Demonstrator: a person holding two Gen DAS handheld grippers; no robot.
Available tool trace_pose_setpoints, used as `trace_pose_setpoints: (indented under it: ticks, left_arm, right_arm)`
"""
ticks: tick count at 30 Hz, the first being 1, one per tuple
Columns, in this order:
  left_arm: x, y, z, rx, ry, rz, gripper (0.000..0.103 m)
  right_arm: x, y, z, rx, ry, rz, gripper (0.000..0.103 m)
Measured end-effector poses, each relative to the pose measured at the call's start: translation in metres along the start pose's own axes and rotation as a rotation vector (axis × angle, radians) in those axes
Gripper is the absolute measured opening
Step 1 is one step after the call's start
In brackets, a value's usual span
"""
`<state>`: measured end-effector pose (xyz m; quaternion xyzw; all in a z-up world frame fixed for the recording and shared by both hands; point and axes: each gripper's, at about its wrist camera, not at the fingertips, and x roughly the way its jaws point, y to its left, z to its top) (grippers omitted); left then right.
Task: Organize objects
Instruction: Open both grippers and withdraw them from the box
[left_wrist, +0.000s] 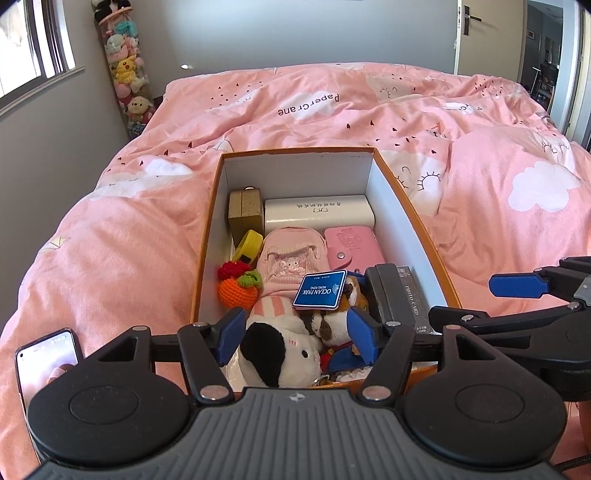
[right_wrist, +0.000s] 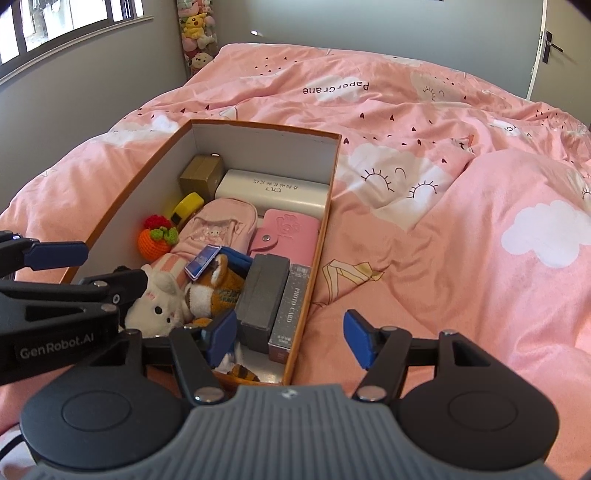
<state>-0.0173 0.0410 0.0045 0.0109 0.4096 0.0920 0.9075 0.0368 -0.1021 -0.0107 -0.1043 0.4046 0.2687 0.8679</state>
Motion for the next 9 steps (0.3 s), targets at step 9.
trace_pose_setpoints:
  ticks: [9]
  left_arm:
    - [-0.0020,-0.0012,-0.0003,0.020,-0.014,-0.007,0.073]
  right_arm:
    - [0.0009,-0.0001,-0.0003,-0.003,0.005,-0.001,0.066]
